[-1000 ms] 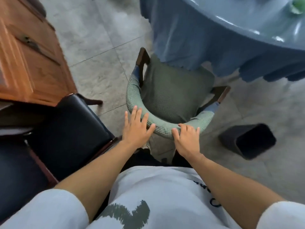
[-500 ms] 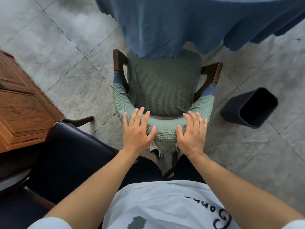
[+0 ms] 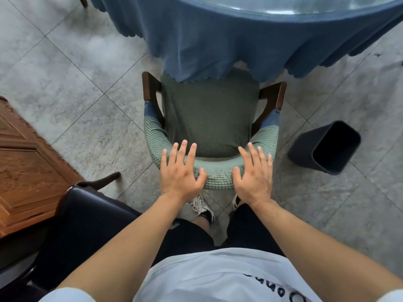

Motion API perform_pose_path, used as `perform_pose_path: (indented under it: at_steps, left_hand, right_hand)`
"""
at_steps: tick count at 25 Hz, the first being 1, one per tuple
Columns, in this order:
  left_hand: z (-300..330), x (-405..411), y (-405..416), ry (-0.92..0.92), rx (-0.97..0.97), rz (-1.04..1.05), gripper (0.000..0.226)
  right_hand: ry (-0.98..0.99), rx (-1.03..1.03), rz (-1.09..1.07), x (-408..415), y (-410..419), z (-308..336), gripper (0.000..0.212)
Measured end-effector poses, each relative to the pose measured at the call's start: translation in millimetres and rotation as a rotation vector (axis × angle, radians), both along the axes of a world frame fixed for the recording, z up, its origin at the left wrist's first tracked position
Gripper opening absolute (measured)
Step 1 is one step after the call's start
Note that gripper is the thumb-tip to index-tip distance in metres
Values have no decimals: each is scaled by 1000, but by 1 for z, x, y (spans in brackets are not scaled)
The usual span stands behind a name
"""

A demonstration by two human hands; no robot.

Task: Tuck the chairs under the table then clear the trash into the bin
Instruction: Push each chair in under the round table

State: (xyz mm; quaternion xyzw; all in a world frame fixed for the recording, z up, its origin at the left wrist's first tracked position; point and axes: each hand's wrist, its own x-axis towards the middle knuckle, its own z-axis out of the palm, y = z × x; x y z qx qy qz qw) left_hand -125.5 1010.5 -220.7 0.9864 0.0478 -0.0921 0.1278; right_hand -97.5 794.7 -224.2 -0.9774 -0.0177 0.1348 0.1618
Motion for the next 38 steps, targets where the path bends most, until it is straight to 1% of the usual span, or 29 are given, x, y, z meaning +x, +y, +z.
perform_pose_path:
  at_steps: [8, 13, 16, 26, 31, 33, 36, 38]
  left_hand:
    - [1, 78, 13, 10, 24, -43, 76]
    - [-1, 131, 22, -12, 11, -46, 76]
    - [0, 157, 29, 8, 23, -59, 77]
    - [3, 255, 37, -5, 43, -62, 81]
    - [1, 300, 36, -95, 33, -21, 86]
    - [-3, 316, 39, -134, 43, -33, 87]
    - [-6, 338, 46, -226, 74, -89, 89]
    - [-7, 352, 51, -292, 90, -160, 87]
  right_hand:
    - [14, -49, -11, 73, 13, -3, 67]
    - [-5, -10, -53, 119, 22, 1, 69]
    - [4, 3, -63, 142, 28, 1, 68]
    - [-68, 64, -105, 234, 37, -3, 67]
    - [-159, 132, -110, 278, 37, -4, 60]
    - [-235, 129, -61, 294, 37, -5, 59]
    - [-384, 90, 135, 324, 41, -8, 64]
    - [-389, 75, 181, 340, 46, -7, 71]
